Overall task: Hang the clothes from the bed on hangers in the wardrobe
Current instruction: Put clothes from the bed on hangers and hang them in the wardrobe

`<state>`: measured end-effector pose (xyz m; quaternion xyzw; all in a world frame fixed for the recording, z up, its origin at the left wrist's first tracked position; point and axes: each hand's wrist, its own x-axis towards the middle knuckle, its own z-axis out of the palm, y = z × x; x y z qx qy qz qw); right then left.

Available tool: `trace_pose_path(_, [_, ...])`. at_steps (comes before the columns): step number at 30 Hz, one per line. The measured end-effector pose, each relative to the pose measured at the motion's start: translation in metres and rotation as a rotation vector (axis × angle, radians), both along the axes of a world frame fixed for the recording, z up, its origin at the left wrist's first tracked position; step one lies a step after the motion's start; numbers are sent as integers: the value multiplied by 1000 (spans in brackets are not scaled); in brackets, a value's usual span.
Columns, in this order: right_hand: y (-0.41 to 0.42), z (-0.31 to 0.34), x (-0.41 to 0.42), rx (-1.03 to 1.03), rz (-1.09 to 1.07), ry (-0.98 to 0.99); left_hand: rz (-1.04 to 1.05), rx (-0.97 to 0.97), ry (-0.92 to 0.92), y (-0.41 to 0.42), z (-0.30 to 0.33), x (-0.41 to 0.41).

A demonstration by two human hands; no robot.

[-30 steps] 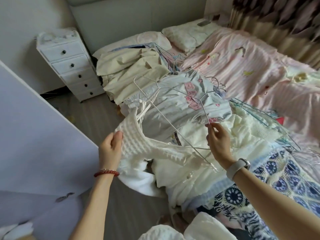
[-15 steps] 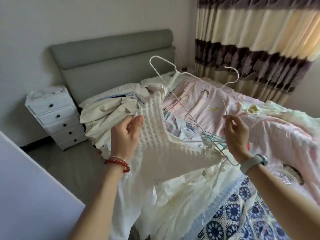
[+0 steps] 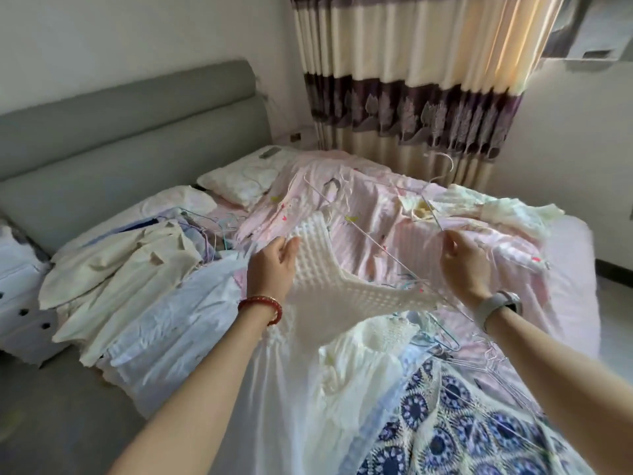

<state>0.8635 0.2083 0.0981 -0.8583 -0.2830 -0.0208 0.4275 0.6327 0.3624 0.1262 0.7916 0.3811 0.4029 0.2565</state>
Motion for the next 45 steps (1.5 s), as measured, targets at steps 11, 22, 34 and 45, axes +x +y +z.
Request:
trace_pose_path(11, [47,-197,99,-365,96,44,-1,-207,720,38,-202,115])
trace_pose_path(22, [78,-320,155,-692,300,53,-174,-226,1224,22,-332,136])
trace_pose_path(34, [-63,-312,94,-205,-56,219,-206,92,740,-48,-311,157])
trace_pose_path(45, [-220,-340,77,-654,-203,436,-799,99,1281,-173,-349,188])
